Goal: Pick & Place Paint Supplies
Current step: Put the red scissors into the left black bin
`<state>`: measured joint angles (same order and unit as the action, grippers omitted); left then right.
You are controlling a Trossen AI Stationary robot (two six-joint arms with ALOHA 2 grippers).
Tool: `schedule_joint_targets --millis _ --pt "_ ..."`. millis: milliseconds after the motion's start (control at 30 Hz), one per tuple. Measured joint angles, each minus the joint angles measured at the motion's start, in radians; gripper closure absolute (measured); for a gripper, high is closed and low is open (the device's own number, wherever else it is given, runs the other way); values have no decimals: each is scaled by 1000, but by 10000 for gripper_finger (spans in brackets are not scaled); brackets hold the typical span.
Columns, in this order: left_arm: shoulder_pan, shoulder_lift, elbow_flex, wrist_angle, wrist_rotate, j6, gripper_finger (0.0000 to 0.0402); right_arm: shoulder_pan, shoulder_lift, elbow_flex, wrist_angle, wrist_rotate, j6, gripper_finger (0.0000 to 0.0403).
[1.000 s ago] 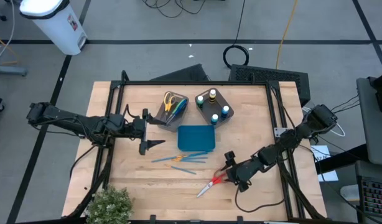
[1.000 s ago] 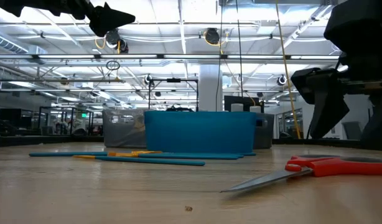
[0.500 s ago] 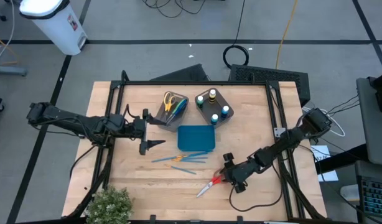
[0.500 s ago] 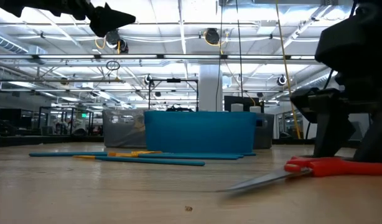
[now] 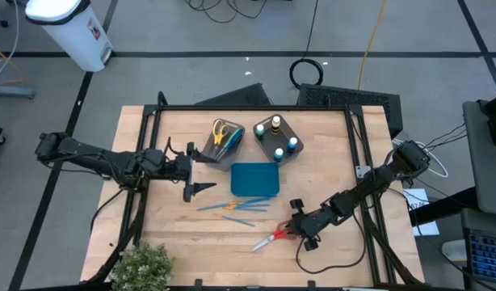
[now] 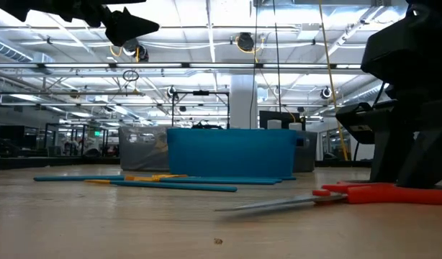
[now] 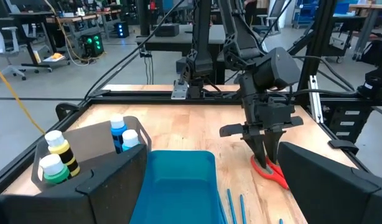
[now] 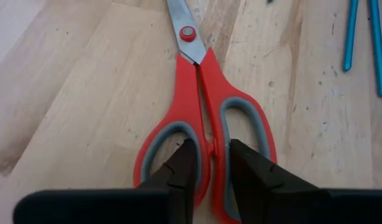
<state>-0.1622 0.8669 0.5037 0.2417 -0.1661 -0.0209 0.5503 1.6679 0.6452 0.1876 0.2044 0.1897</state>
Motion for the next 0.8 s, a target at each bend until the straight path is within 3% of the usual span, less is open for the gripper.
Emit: schedule_joint_targets --millis 167,467,633,800 --pt "0 0 0 16 0 -1 36 7 -54 -4 1 5 -61 343" --pt "0 0 0 78 0 -9 36 70 -238 -5 -17 155 -243 343" --pt "0 -2 0 116 13 -74 36 113 -301 -3 1 240 -476 343" --pt "-1 30 0 156 63 -176 36 123 -331 -3 48 255 -726 343"
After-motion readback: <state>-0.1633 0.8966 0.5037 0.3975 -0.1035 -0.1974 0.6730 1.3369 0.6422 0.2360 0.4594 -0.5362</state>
